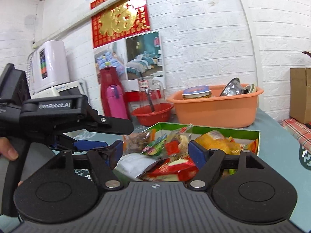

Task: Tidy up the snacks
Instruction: 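Move both grippers over the red, white and blue wrapper, then close the right gripper on the wrapper while the left gripper pinches it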

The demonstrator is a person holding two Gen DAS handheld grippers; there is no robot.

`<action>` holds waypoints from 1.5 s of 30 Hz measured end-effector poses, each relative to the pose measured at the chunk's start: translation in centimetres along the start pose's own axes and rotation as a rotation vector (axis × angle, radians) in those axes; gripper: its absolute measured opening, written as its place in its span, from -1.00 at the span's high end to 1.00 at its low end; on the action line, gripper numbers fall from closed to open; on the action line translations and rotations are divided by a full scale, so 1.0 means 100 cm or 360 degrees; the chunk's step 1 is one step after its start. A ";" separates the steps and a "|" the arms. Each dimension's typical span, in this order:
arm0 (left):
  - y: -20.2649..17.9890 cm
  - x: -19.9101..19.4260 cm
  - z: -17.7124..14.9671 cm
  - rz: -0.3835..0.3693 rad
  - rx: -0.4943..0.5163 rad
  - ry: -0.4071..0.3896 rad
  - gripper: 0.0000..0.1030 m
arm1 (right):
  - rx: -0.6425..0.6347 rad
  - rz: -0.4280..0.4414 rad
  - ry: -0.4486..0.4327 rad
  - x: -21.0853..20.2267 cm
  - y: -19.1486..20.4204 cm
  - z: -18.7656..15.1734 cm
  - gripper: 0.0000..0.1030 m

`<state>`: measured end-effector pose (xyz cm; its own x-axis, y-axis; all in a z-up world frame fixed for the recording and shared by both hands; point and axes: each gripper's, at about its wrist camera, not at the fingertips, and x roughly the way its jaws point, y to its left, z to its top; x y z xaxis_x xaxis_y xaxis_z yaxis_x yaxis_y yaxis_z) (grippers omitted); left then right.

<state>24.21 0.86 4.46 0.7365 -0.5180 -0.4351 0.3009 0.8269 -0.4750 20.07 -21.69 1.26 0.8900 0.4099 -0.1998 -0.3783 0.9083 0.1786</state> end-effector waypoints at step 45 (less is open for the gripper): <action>-0.024 -0.017 -0.116 0.0057 0.0102 0.0431 -1.00 | 0.0123 0.0104 0.0544 -0.037 0.035 -0.087 -0.78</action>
<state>15.20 -2.82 -2.55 0.5611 -0.5209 -0.6433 0.3219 0.8533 -0.4102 13.27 -19.28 -5.72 0.7230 0.4827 -0.4942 -0.3994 0.8758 0.2711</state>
